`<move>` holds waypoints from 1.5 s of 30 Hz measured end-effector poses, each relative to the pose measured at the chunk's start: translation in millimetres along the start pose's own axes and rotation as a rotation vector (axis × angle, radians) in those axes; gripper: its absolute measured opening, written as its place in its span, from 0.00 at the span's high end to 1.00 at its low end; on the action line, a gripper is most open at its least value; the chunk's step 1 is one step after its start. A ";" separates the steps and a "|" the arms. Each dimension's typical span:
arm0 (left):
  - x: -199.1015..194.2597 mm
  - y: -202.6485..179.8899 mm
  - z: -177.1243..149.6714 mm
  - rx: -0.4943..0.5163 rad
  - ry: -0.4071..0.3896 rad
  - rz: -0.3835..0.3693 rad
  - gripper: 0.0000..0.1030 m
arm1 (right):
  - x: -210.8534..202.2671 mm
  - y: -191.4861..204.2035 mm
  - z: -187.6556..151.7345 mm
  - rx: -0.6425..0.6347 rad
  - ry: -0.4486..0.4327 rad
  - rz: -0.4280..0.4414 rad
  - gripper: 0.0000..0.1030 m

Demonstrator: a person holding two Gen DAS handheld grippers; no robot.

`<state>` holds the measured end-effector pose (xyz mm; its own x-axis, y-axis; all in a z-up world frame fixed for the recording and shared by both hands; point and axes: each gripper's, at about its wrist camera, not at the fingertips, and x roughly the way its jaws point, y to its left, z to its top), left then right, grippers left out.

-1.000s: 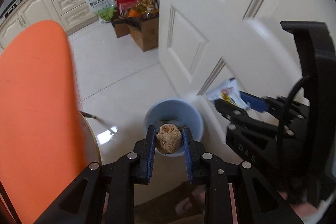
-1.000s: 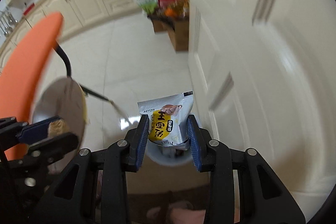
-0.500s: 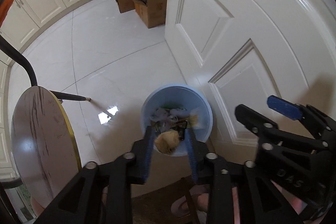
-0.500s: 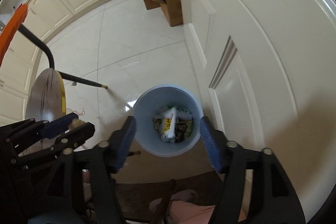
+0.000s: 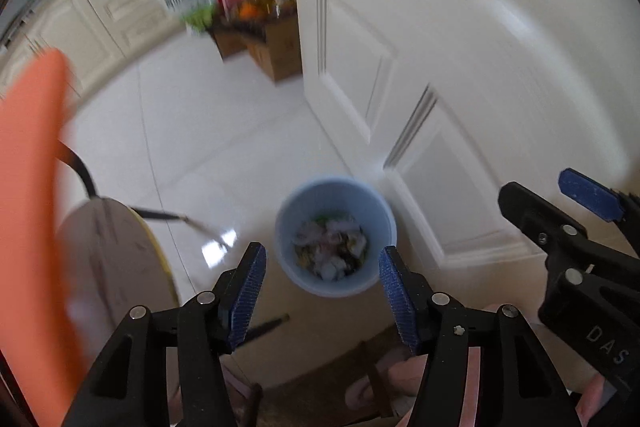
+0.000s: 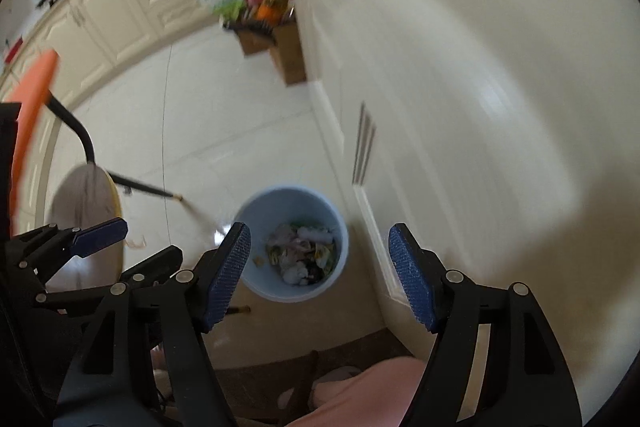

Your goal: Collect trash

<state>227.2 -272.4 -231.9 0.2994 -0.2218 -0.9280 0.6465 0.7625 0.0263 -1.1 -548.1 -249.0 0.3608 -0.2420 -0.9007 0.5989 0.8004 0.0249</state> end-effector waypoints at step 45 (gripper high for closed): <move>-284.0 72.8 -279.0 -0.584 -0.670 0.453 0.39 | -294.2 306.2 -132.5 -0.451 -0.601 0.236 0.00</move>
<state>-6.6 15.7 -70.1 0.8831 0.0043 -0.4691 -0.0196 0.9994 -0.0278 -18.6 -159.1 -33.9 0.8442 -0.1901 -0.5011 0.1571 0.9817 -0.1078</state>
